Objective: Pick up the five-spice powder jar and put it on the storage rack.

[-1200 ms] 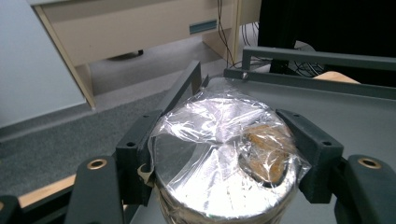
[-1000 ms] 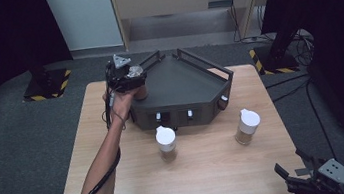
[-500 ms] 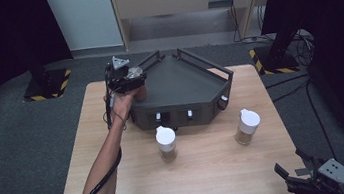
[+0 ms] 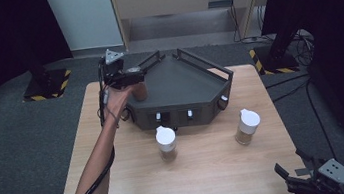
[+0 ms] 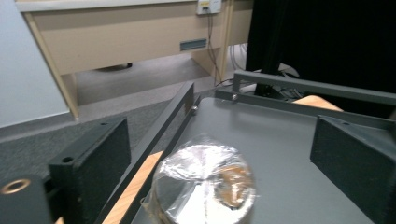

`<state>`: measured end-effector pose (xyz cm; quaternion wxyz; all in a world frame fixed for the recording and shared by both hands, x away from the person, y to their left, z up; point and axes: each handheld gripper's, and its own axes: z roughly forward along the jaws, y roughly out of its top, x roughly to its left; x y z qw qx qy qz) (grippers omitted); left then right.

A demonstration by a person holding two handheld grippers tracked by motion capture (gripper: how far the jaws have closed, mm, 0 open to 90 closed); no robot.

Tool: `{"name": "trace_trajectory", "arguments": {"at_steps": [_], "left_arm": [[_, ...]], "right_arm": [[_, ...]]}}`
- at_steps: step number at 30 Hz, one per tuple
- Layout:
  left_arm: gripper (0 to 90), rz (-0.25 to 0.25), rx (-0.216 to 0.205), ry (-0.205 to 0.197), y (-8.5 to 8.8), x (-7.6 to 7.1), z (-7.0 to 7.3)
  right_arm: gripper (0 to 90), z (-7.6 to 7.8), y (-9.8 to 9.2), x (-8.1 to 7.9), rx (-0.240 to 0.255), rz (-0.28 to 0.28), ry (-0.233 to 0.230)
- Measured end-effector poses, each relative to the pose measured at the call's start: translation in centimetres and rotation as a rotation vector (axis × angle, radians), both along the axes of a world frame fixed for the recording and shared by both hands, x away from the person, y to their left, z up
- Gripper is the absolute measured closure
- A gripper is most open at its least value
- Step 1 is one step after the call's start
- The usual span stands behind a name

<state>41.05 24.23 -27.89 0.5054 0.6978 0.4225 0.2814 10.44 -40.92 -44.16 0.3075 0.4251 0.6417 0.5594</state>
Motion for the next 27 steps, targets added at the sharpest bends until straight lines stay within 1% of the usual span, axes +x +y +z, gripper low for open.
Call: {"name": "trace_trajectory", "arguments": {"at_steps": [3, 6, 7, 9, 13, 18, 22, 27], "left_arm": [[1.6, -0.033, -0.005, -0.009, 0.3, -0.7, 0.4], [0.3, -0.062, 0.005, -0.016, 0.5, -1.4, 0.7], [0.0, -0.070, 0.010, -0.014, 0.6, -1.7, 0.8], [0.0, -0.081, 0.003, -0.006, 0.8, -2.1, 1.0], [0.0, -0.098, -0.001, 0.009, 1.3, -2.9, 1.3], [0.0, -0.118, -0.008, -0.012, 2.3, -4.6, 1.5], [0.0, -0.131, -0.003, -0.016, 3.2, -6.1, 1.7], [0.0, -0.143, -0.004, -0.022, 4.2, -7.8, 1.6]], "right_arm": [[6.0, 0.0, 0.0, 0.0, -0.004, 0.001, -0.001], [5.9, 0.0, 0.0, 0.0, -0.004, 0.001, -0.001], [5.9, 0.0, 0.1, 0.0, -0.003, 0.000, 0.000], [5.9, 0.0, 0.1, 0.0, -0.005, 0.000, -0.001], [5.9, 0.0, 0.1, 0.0, -0.005, -0.003, -0.004], [5.9, 0.1, 0.1, 0.0, -0.007, 0.001, -0.002], [5.8, 0.1, 0.2, 0.0, -0.012, 0.001, 0.000], [5.8, 0.1, 0.3, 0.0, -0.013, -0.003, 0.001]]}}
